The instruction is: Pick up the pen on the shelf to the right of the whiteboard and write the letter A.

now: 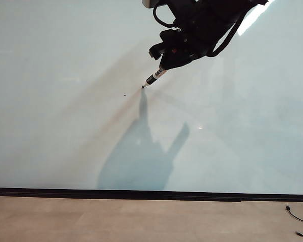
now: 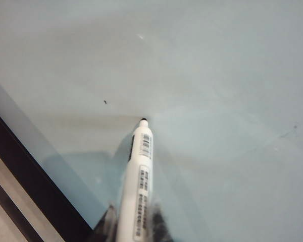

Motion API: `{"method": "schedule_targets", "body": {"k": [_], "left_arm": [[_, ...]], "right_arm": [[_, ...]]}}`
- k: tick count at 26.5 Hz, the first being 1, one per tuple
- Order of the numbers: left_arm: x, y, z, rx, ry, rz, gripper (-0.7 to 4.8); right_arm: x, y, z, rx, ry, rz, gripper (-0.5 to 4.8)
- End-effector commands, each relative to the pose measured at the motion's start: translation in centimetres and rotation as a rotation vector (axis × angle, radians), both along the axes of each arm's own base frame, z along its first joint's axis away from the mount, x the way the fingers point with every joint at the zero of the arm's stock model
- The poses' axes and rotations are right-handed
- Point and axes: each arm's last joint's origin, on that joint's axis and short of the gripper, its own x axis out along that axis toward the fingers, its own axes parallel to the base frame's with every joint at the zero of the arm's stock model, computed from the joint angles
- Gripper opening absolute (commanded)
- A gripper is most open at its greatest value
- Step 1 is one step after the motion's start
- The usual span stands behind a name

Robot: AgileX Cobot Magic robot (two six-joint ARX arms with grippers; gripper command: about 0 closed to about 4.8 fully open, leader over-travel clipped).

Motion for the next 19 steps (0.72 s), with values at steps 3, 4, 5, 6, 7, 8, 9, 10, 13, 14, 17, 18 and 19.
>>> {"method": "schedule_targets", "body": {"k": [3, 4, 5, 6, 7, 8, 9, 10, 13, 14, 17, 18, 19], "left_arm": [[0.0, 0.0, 0.2, 0.004, -0.011, -0.004, -0.04], [0.0, 0.0, 0.2, 0.004, -0.011, -0.005, -0.04], [0.0, 0.0, 0.2, 0.004, -0.011, -0.004, -0.05], [0.0, 0.0, 0.2, 0.004, -0.011, -0.005, -0.05], [0.0, 0.0, 0.2, 0.004, -0.011, -0.004, -0.04], [0.0, 0.0, 0.2, 0.004, -0.011, -0.005, -0.04], [0.0, 0.0, 0.2, 0.004, -0.011, -0.004, -0.04], [0.0, 0.0, 0.2, 0.004, -0.011, -0.004, -0.05], [0.0, 0.0, 0.2, 0.004, -0.011, -0.004, -0.05], [0.0, 0.0, 0.2, 0.004, -0.011, -0.004, -0.05], [0.0, 0.0, 0.2, 0.004, -0.011, -0.004, -0.04], [0.0, 0.0, 0.2, 0.004, -0.011, -0.004, -0.05], [0.0, 0.0, 0.2, 0.004, -0.011, -0.004, -0.04]], "right_arm": [[-0.1, -0.2, 1.2, 0.019, -0.062, -0.025, -0.02], [-0.2, -0.2, 1.4, 0.022, -0.070, -0.025, -0.03], [-0.2, -0.3, 1.6, 0.022, -0.075, -0.025, -0.03], [-0.3, -0.4, 1.8, 0.021, -0.084, -0.033, -0.02], [-0.3, -0.5, 1.9, 0.022, -0.088, -0.036, -0.03], [-0.3, -0.7, 2.1, 0.020, -0.097, -0.048, -0.03], [-0.4, -0.8, 2.3, 0.019, -0.103, -0.049, -0.03], [-0.4, -0.8, 2.4, 0.020, -0.106, -0.051, -0.03], [-0.6, -1.2, 2.9, 0.025, -0.122, -0.060, -0.03], [-0.7, -1.3, 3.1, 0.029, -0.130, -0.065, -0.03], [-0.8, -1.7, 3.6, 0.034, -0.145, -0.082, -0.03], [-0.9, -1.8, 3.9, 0.038, -0.153, -0.084, -0.03], [-1.0, -1.9, 3.9, 0.037, -0.157, -0.086, -0.03]]}}
